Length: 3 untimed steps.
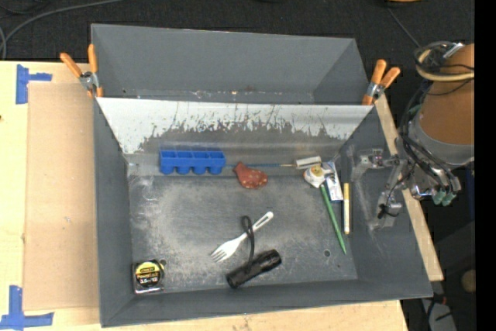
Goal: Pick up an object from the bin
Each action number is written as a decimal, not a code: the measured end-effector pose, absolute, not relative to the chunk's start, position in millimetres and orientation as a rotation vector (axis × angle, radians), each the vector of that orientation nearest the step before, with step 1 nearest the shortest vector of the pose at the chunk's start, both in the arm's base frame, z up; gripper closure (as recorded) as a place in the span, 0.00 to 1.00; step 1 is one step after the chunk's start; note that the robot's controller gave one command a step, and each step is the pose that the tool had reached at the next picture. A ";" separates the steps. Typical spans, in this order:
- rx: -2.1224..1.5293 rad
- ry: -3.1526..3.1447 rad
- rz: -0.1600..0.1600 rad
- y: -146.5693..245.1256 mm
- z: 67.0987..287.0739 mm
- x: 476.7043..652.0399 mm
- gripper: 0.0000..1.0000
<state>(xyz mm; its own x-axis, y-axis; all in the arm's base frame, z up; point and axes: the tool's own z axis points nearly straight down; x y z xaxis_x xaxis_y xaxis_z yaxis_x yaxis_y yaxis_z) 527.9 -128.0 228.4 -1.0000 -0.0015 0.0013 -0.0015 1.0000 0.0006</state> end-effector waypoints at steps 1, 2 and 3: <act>0.308 -3.126 -0.002 -137.0 174.7 528.3 0.00; 0.993 -2.983 0.000 -147.5 160.1 542.9 0.00; 1.400 -2.810 -0.021 -153.0 113.1 553.0 0.00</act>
Offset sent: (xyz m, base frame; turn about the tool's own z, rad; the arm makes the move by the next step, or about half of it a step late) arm 0.0209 -0.0259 -0.0684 -0.7152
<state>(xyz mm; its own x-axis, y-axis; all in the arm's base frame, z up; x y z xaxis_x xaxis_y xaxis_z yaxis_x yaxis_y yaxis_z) 553.0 -153.0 113.1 -0.6025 -0.7981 -0.0042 -0.7981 0.6024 0.0128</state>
